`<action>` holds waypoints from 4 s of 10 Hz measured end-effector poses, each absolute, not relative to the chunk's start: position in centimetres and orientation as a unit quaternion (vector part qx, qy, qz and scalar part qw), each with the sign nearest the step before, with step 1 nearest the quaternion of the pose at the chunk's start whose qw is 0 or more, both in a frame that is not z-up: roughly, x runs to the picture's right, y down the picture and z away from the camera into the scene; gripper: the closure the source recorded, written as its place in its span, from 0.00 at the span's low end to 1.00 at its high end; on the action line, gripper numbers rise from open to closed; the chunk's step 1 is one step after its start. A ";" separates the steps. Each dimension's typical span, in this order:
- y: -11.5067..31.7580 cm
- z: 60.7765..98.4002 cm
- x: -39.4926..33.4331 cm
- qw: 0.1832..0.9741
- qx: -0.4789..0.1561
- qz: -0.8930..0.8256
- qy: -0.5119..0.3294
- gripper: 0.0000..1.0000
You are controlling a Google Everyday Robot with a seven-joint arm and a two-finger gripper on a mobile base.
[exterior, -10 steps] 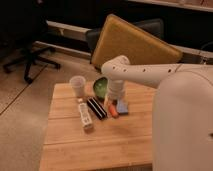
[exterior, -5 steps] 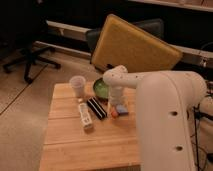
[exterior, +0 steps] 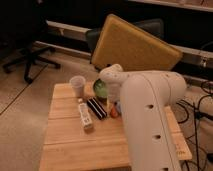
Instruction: Place the pepper on the white sponge
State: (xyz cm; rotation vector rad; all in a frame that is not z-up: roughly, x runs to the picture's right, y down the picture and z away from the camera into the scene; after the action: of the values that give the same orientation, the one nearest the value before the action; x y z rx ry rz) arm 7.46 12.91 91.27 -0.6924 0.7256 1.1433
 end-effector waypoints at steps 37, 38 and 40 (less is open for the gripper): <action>9.5 86.0 7.0 0.704 -0.281 0.539 0.367 1.00; 9.8 85.7 8.0 0.697 -0.276 0.546 0.375 1.00; 10.8 85.7 10.2 0.678 -0.274 0.557 0.392 1.00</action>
State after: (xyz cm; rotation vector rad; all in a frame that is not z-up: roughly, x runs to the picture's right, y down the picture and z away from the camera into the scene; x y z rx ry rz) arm 10.21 10.84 85.72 -0.6164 0.8810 1.2522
